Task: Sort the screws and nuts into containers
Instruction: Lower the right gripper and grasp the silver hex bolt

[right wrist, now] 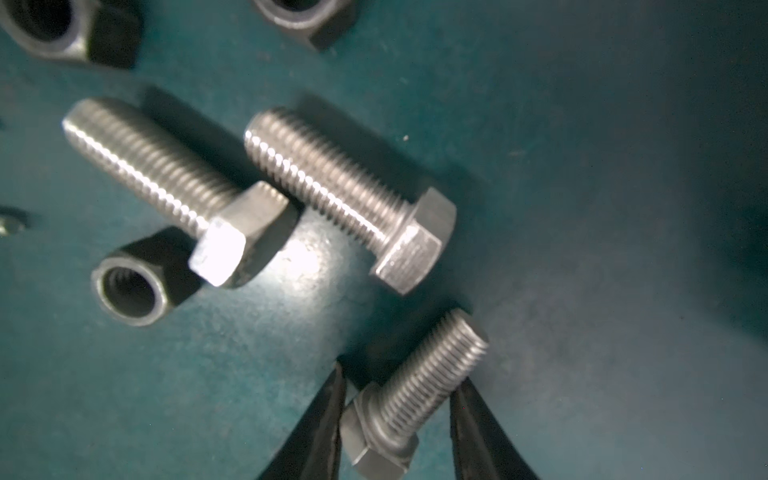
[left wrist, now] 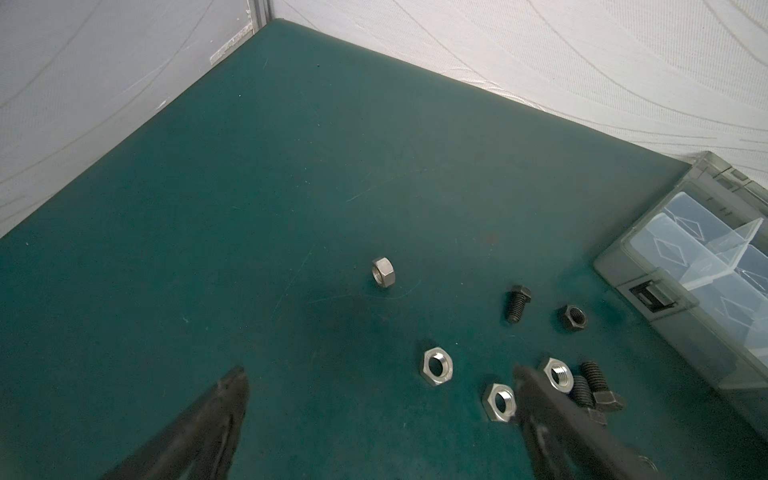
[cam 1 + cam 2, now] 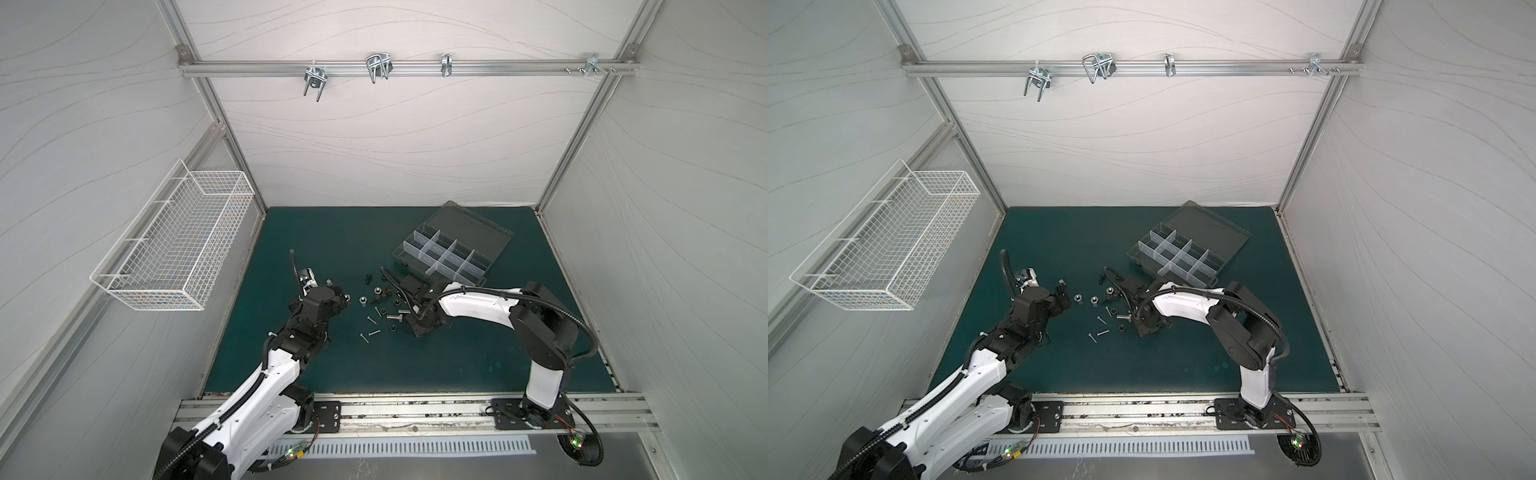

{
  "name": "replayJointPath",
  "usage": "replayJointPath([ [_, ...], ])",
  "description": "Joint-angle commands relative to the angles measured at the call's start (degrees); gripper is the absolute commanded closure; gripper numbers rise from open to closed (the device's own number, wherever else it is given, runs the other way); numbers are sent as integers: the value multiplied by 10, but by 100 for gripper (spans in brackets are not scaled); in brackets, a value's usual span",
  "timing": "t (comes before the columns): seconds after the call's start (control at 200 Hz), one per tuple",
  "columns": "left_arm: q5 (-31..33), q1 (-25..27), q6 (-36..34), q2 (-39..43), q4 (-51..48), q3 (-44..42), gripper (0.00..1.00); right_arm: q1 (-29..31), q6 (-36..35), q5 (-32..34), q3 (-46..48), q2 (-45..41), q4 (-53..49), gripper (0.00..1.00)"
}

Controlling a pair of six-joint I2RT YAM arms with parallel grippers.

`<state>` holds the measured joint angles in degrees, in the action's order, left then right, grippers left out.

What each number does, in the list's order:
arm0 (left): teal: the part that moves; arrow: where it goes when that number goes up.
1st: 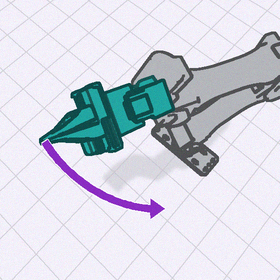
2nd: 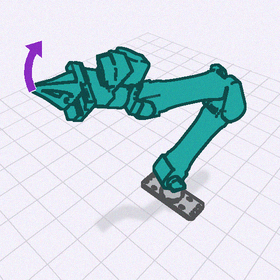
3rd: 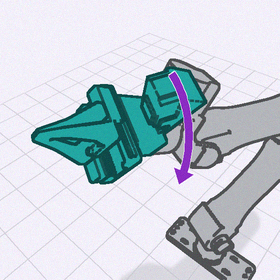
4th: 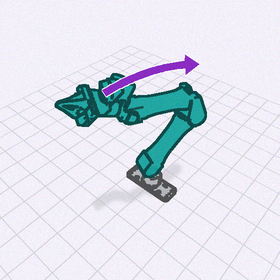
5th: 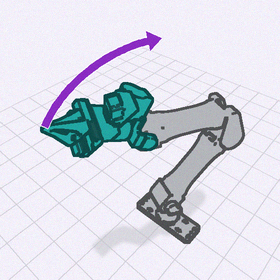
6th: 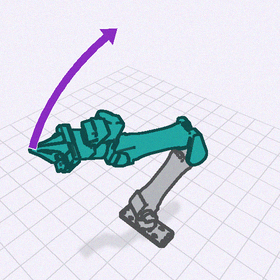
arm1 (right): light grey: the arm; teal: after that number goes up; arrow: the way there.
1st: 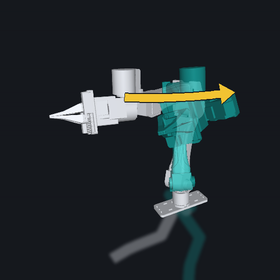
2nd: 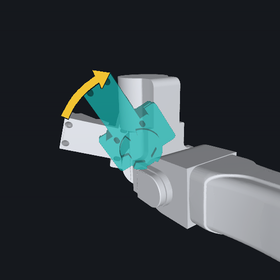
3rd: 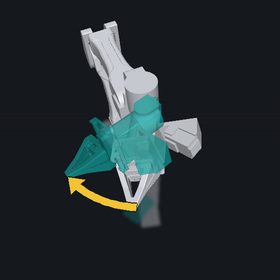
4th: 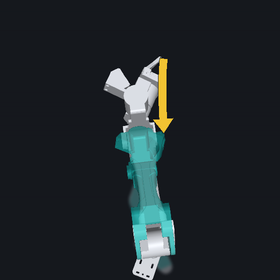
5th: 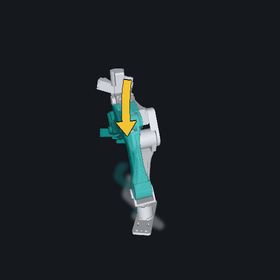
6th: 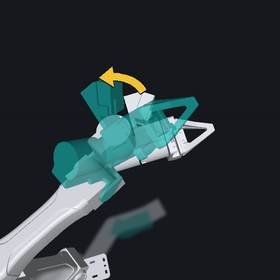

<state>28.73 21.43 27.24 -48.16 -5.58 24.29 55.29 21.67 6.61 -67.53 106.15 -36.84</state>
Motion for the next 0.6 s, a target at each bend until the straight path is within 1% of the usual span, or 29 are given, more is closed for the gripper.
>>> replayJointPath([
  [0.0, 7, 0, 6, -3, 19, 23, 0, 4, 6, 11, 23, -5, -45, 60],
  [0.07, 7, 0, 6, -4, 20, 23, 0, 4, 8, 11, 25, -7, -45, 63],
  [0.395, 6, 1, 7, -4, 17, 23, 0, 3, 1, 20, 19, -25, -39, 85],
  [0.485, 6, -1, 5, -4, 15, 22, 0, -2, -13, 36, 5, -40, -46, 89],
  [0.595, 6, 0, 4, -2, 15, 22, 0, -27, -31, 42, -16, -57, -55, 93],
])
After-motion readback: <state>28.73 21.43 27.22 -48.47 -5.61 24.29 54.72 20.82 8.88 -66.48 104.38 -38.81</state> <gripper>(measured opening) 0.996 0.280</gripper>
